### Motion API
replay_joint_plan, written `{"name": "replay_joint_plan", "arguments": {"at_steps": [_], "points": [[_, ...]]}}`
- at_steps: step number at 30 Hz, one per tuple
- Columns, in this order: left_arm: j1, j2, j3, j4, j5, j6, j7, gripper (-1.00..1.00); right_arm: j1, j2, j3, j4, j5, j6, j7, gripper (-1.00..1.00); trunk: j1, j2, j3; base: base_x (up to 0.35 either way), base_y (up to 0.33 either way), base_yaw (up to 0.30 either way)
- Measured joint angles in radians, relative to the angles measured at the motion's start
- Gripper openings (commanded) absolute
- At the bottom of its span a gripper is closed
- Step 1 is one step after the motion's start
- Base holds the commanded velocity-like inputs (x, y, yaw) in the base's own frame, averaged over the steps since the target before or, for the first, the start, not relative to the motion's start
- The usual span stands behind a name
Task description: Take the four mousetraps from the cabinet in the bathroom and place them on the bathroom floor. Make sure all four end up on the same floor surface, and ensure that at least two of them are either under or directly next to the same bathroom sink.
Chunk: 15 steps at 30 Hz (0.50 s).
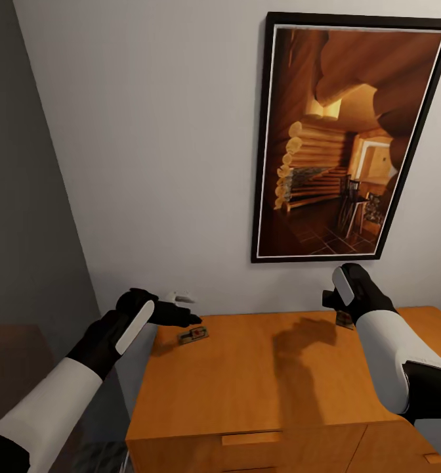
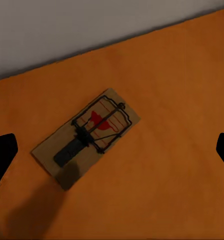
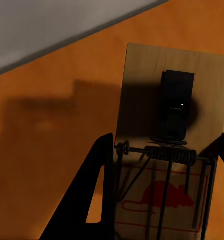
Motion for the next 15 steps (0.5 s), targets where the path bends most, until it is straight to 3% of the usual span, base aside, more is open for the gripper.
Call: {"name": "replay_joint_plan", "arguments": {"at_steps": [3,6,10,15], "points": [[0.000,-0.002,-0.001,-0.001,-0.150,-0.002,-0.095,1.00,0.001,0.000,0.000,0.001,0.001,0.000,0.000,-1.00,0.000,0.000,0.000,0.000,0.000,0.000],[0.000,-0.001,-0.002,-0.002,-0.214,-0.005,-0.177,1.00,0.002,0.000,0.000,0.000,0.000,0.000,0.000,-1.00,0.000,0.000,0.000,0.000,0.000,-0.090],[0.000,0.005,-0.002,-0.002,-0.244,-0.007,-0.229,1.00,0.002,-0.002,0.000,0.001,-0.001,0.000,0.000,-1.00,0.000,0.000,0.002,0.000,0.000,-0.220],[0.000,0.008,-0.002,-0.004,-0.246,-0.018,-0.236,1.00,0.002,-0.005,0.000,0.001,-0.001,0.000,0.000,-1.00,0.000,0.000,0.005,0.000,0.000,-0.170]]}}
